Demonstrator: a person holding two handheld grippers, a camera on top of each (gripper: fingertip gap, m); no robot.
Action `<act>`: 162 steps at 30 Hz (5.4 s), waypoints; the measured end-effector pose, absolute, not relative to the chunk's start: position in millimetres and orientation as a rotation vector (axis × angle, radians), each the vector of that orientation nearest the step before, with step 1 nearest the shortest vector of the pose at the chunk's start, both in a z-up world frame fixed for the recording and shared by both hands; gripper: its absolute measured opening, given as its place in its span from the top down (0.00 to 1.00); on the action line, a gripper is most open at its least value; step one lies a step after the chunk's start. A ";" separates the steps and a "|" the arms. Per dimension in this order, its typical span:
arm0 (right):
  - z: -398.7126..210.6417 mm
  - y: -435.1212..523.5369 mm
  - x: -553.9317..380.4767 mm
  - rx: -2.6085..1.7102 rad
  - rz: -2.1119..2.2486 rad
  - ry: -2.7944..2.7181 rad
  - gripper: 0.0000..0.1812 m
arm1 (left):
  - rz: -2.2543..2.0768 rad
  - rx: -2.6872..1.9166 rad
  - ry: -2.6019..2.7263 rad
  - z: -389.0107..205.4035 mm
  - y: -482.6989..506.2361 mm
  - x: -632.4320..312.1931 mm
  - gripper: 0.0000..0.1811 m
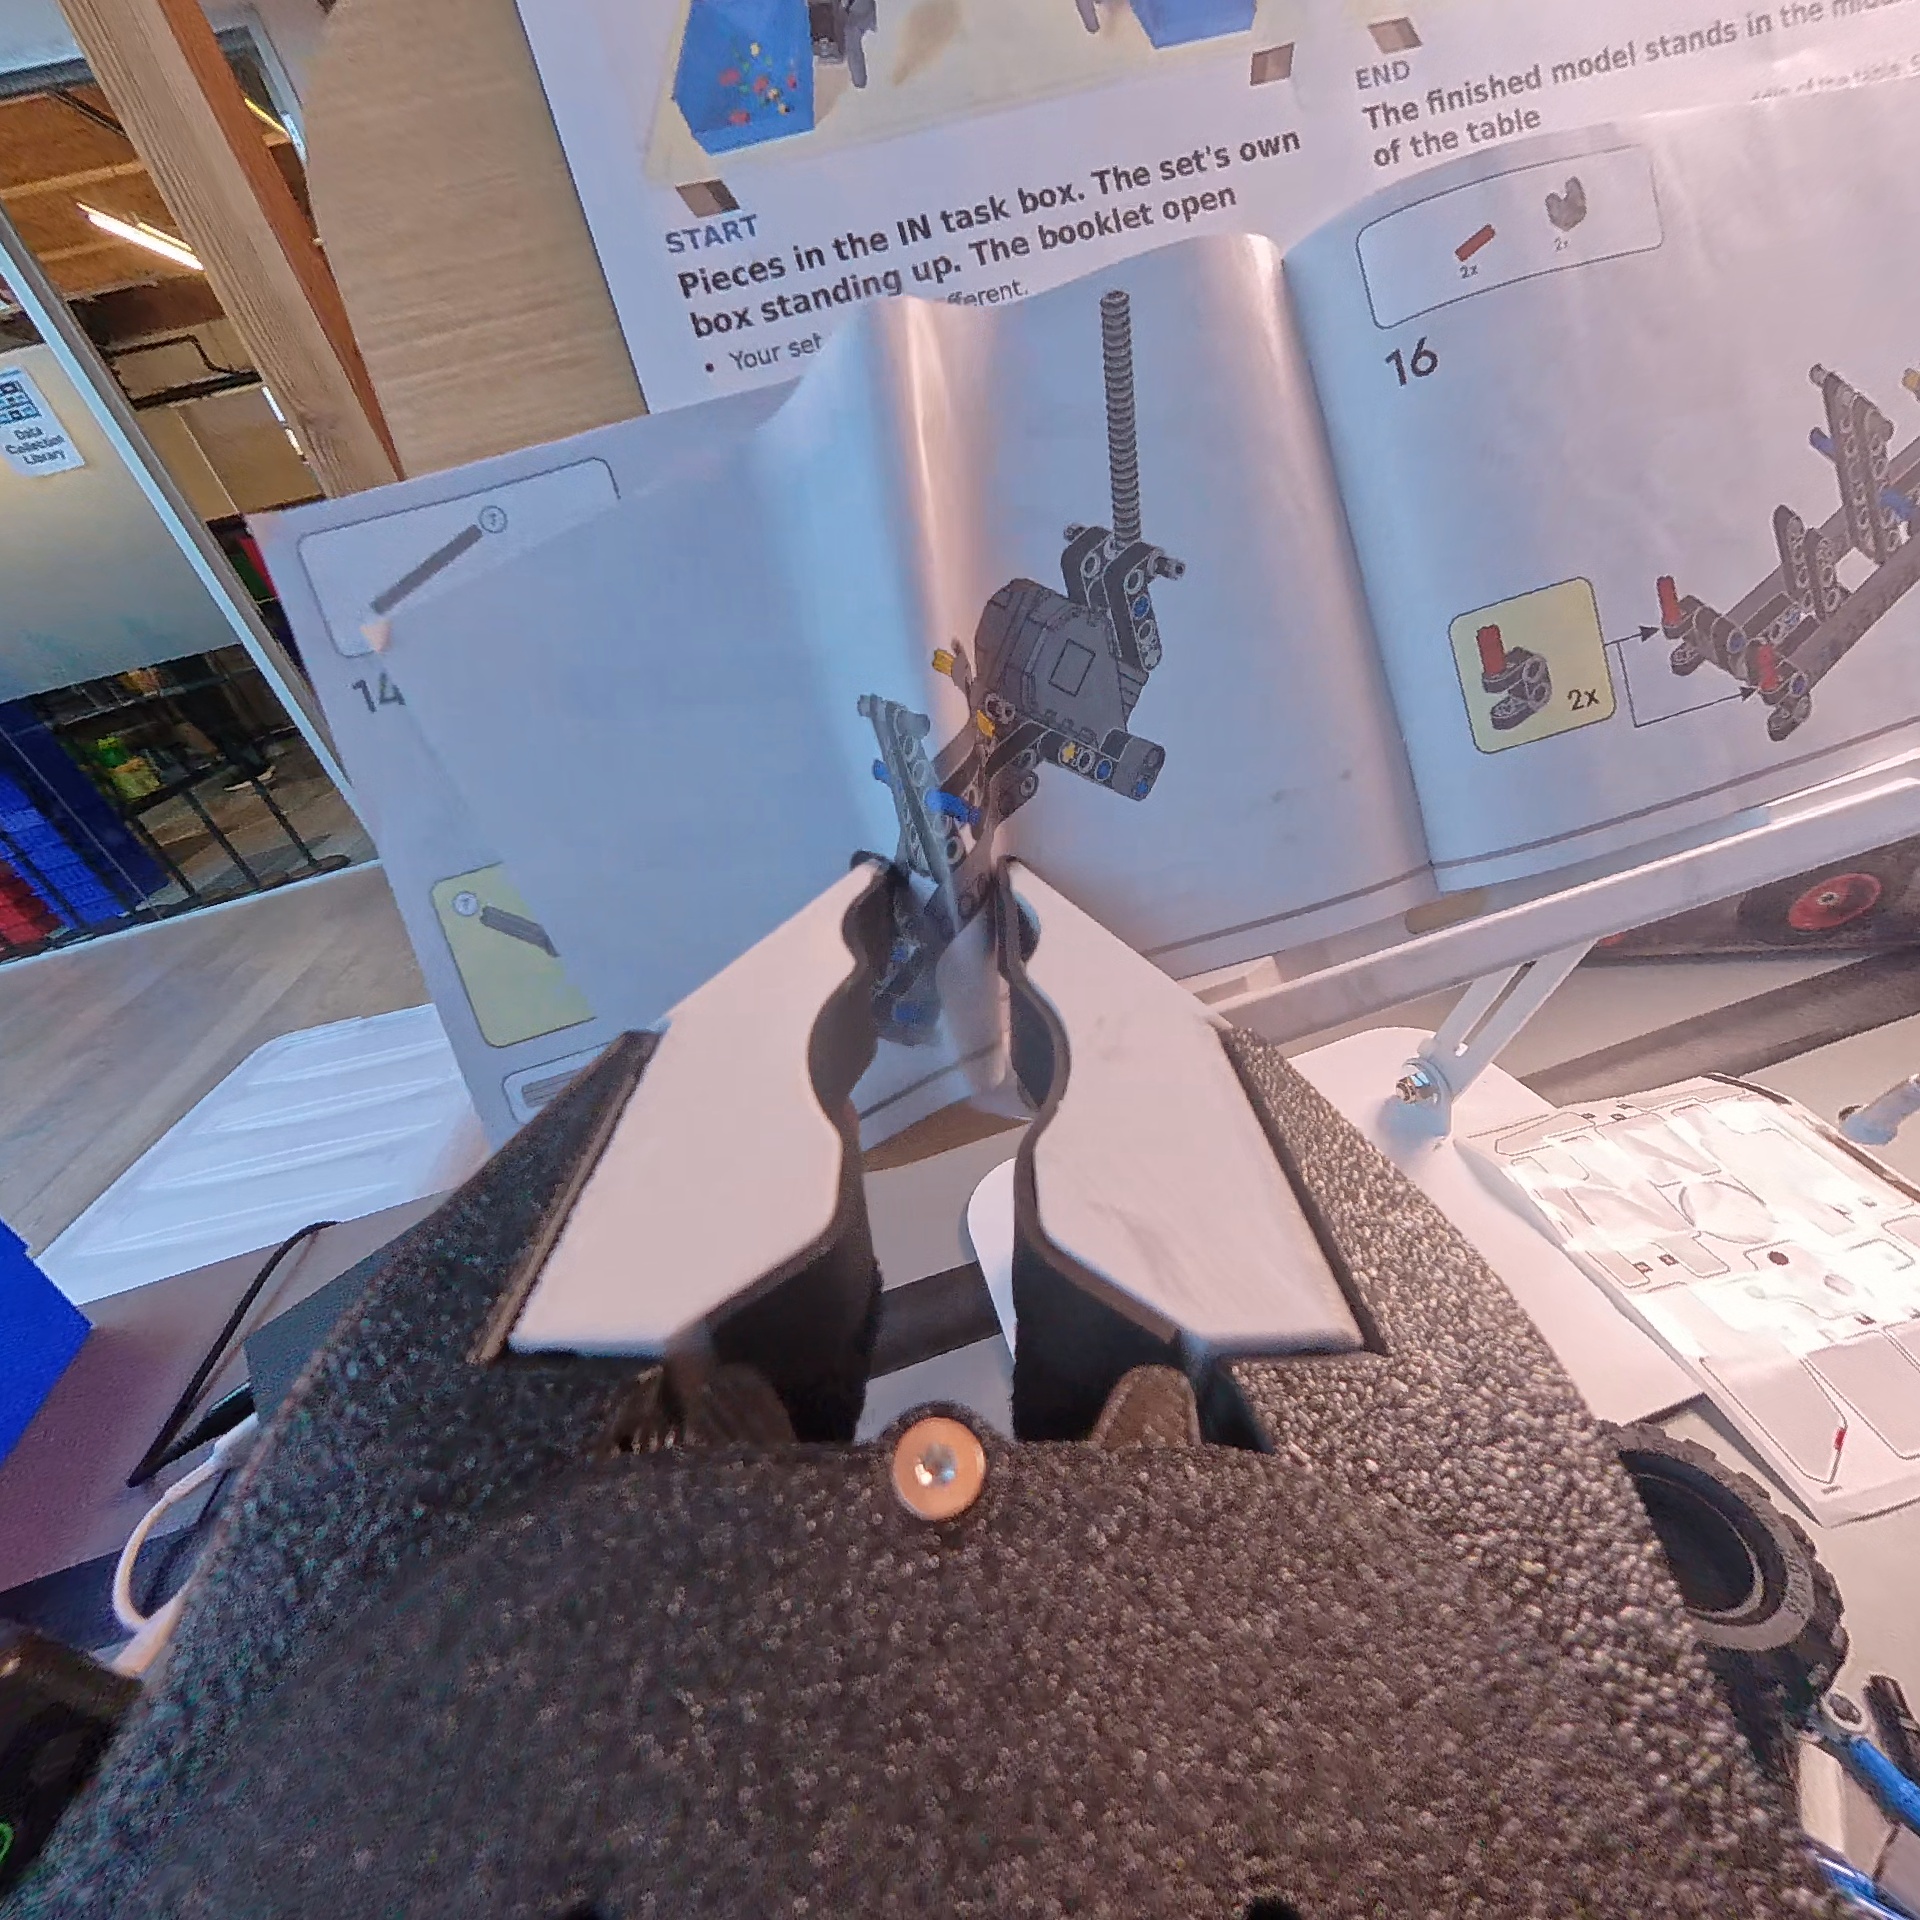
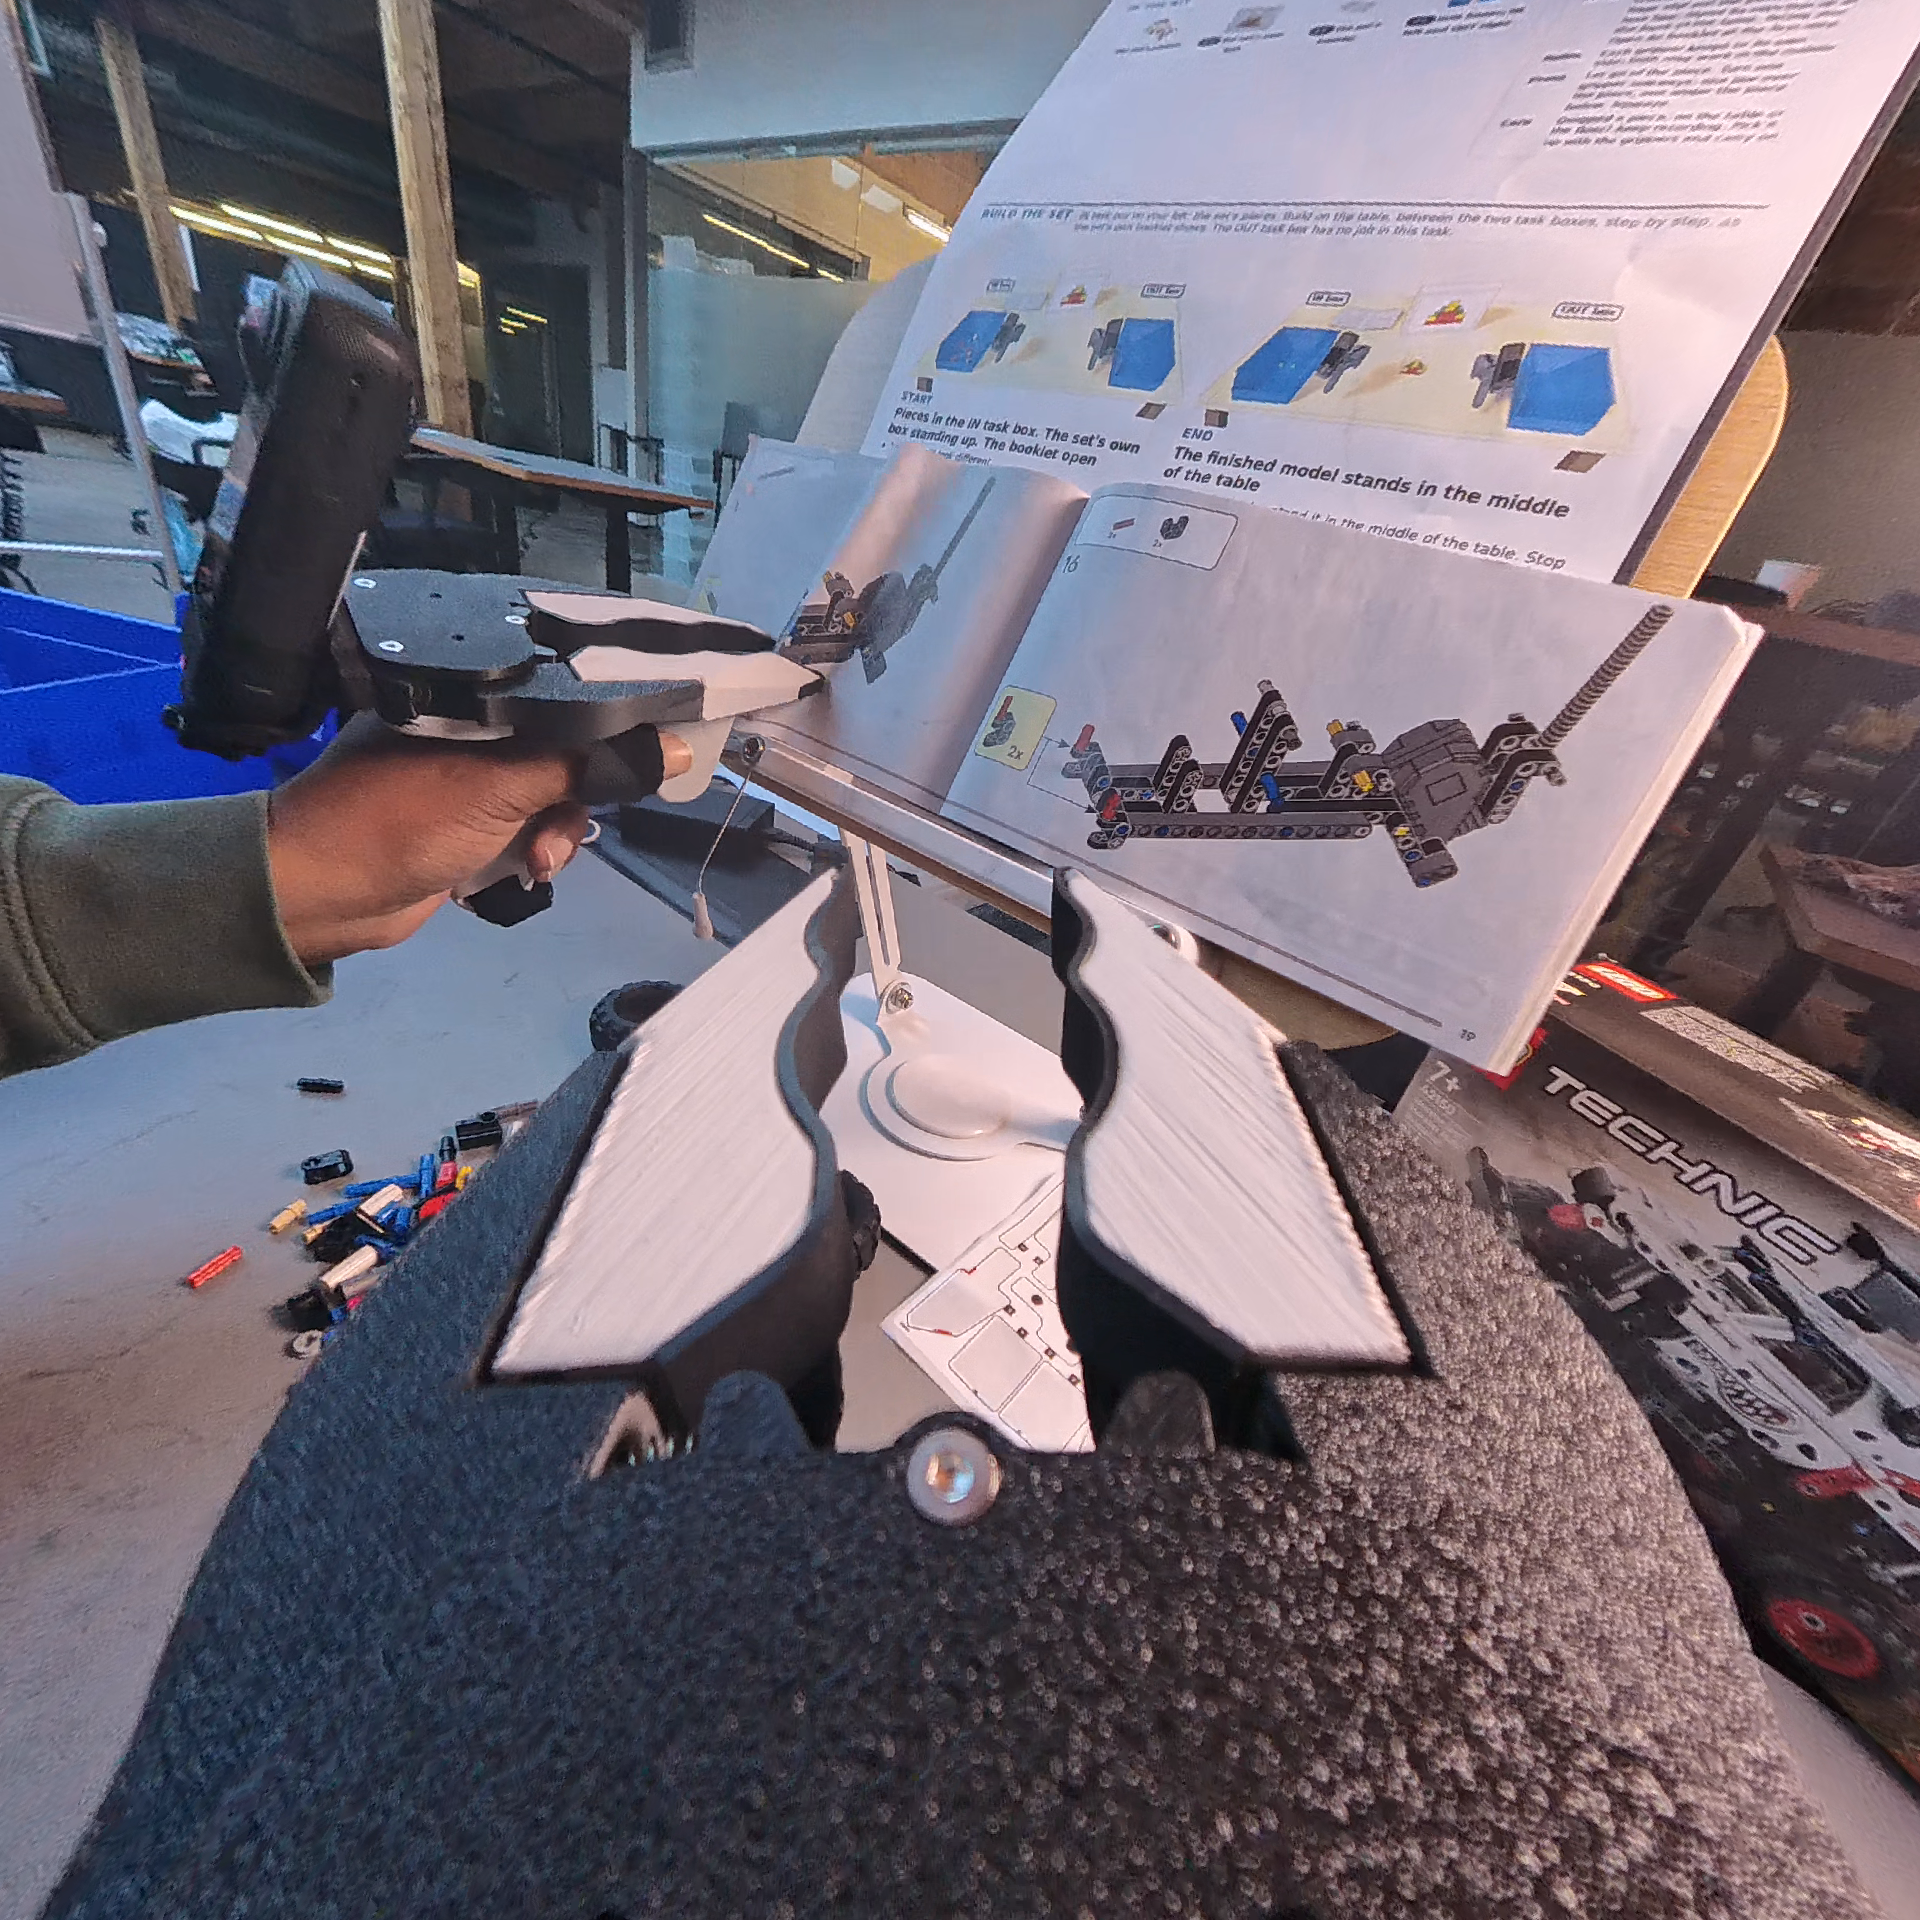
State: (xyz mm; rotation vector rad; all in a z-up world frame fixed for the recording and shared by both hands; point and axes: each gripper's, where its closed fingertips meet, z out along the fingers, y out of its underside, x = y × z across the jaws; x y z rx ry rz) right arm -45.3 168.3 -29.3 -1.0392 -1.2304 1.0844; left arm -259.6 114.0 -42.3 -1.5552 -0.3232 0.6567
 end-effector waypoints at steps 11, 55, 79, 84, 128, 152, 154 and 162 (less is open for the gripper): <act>-51.6 173.0 -50.5 -1.077 1.056 -1.262 0.79 | 0.588 -1.500 -0.307 -35.7 109.9 -240.5 0.95; -1.1 307.9 -68.4 -1.125 0.692 -0.795 0.78 | 0.510 -1.515 -0.285 -56.2 95.7 -264.6 0.83; -46.6 282.3 -109.6 -1.080 0.560 -1.089 0.87 | 0.646 -1.496 -0.338 -62.6 69.6 -296.3 1.00; -53.0 286.3 -101.1 -1.099 0.564 -1.090 0.86 | 0.649 -1.489 -0.345 -65.3 65.4 -298.0 1.00; -65.3 306.6 -83.8 -1.288 0.900 -0.949 0.79 | 0.264 -1.424 -0.440 -64.3 49.7 -316.2 0.98; -65.1 307.8 -76.1 -1.286 0.903 -0.957 0.82 | 0.287 -1.427 -0.480 -64.7 40.1 -320.2 0.96; -65.5 307.5 -75.9 -1.287 0.903 -0.959 0.82 | 0.289 -1.427 -0.480 -65.0 39.9 -320.1 0.97; -71.6 307.9 -76.8 -1.298 0.898 -0.971 0.82 | 0.294 -1.430 -0.474 -65.2 38.9 -319.9 0.98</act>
